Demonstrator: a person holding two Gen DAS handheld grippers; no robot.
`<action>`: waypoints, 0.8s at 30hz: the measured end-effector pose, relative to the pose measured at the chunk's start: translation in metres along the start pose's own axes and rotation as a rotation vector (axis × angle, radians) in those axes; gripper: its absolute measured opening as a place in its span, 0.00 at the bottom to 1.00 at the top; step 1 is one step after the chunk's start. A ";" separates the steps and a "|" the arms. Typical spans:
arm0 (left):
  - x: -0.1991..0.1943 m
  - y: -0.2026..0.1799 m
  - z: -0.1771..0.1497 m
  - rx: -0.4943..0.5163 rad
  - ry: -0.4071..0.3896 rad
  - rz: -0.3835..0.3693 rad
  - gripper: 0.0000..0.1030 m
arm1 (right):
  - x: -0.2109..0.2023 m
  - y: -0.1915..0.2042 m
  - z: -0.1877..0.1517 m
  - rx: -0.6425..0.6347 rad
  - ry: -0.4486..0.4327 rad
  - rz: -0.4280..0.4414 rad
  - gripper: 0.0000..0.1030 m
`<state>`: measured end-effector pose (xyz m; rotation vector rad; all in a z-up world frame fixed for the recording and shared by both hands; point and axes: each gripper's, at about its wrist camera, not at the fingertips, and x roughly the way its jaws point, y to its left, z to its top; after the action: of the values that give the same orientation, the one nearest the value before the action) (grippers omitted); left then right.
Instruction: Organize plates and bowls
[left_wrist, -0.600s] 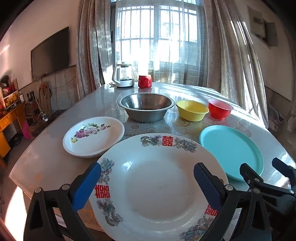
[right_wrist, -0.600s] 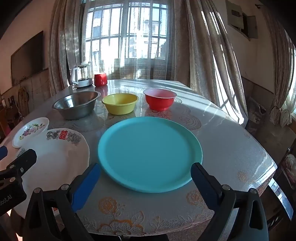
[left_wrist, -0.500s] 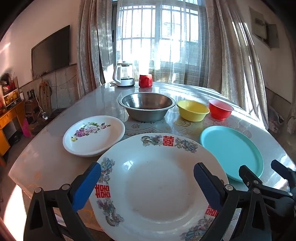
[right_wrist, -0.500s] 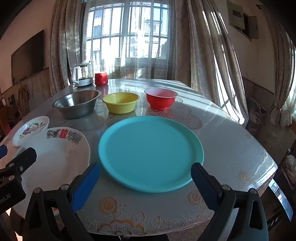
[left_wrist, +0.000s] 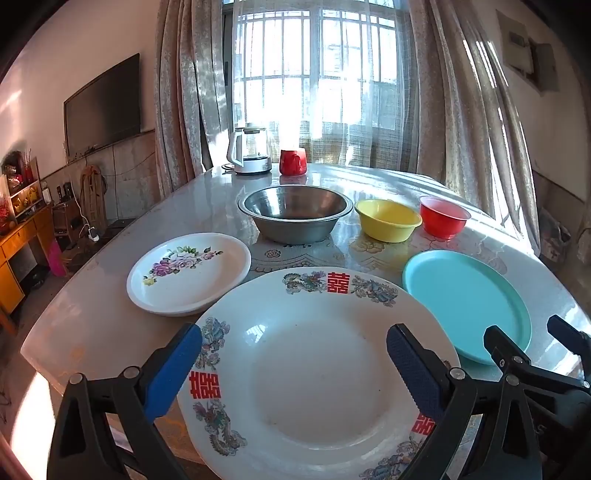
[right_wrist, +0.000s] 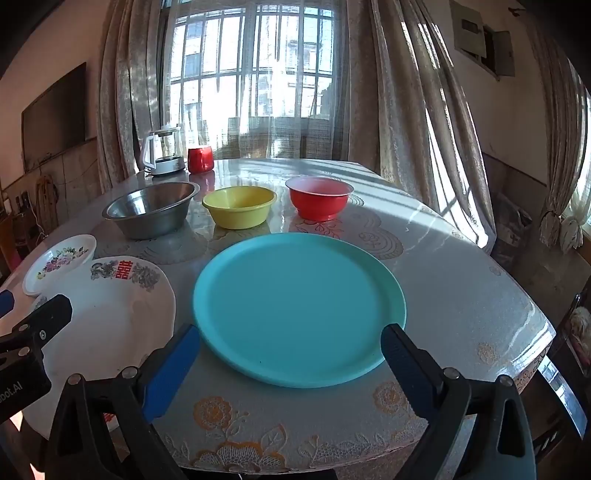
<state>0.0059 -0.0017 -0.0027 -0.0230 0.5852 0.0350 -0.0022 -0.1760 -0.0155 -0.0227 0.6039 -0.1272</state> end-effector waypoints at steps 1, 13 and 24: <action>0.000 0.000 0.000 -0.001 0.000 -0.001 0.98 | 0.000 0.000 0.000 0.000 -0.002 0.000 0.97; 0.000 0.000 0.001 0.001 -0.001 0.000 0.98 | 0.000 0.001 0.000 -0.007 -0.002 -0.001 0.97; -0.001 0.000 0.001 0.005 -0.007 -0.002 0.98 | -0.001 0.001 0.000 -0.010 -0.008 -0.002 0.97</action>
<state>0.0055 -0.0012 -0.0010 -0.0181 0.5782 0.0318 -0.0026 -0.1749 -0.0146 -0.0338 0.5966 -0.1264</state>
